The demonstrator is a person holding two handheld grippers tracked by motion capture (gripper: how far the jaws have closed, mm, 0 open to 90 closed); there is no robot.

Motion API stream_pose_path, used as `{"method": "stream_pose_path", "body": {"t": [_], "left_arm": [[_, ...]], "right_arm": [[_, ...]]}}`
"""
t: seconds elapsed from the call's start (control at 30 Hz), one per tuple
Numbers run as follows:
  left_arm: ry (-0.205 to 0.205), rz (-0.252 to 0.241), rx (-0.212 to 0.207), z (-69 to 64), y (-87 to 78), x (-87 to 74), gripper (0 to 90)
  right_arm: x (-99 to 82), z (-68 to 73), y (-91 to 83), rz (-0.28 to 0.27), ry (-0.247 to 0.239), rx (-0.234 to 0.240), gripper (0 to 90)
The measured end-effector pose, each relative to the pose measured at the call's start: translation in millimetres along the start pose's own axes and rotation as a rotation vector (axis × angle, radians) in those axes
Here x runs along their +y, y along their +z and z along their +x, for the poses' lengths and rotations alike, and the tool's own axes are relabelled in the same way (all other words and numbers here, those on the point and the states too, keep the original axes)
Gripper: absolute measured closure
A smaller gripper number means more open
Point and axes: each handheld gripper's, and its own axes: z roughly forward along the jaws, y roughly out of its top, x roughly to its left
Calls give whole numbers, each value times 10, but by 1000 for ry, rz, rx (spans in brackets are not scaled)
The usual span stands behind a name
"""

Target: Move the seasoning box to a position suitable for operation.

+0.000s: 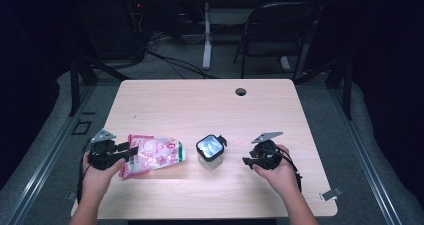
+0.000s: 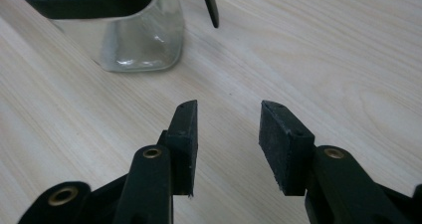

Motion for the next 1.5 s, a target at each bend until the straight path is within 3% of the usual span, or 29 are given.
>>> {"method": "stream_pose_path", "body": {"t": [0.03, 0.17, 0.33, 0.37, 0.53, 0.7, 0.8, 0.9, 1.03, 1.23, 1.5], "left_arm": [[0, 0, 0, 0, 0, 0, 559], [44, 20, -61, -217, 150, 40, 596], [79, 34, -86, -354, 258, 55, 630], [86, 39, -96, -384, 278, 64, 646], [116, 33, -124, -521, 356, 131, 705], [162, 47, -125, -634, 462, 215, 822], [157, 42, -135, -689, 553, 297, 845], [200, 63, -132, -787, 698, 439, 863], [224, 87, -143, -912, 862, 556, 887], [255, 131, -163, -1076, 1047, 611, 899], [265, 148, -185, -1125, 1108, 618, 900]], "right_arm": [[0, 0, 0, 0, 0, 0, 592], [33, 96, -2, -6, -13, 1, 610], [67, 133, 20, -12, -2, 24, 677], [85, 153, 26, -20, -7, 18, 720], [145, 209, 46, -26, -25, 23, 763], [212, 267, 115, -25, -54, 34, 804], [227, 286, 148, -21, -56, 31, 820], [242, 287, 173, -21, -53, 37, 834], [247, 273, 182, -31, -40, 43, 843], [278, 274, 216, -55, -32, 48, 882], [314, 268, 288, -54, -33, 71, 900]]}}
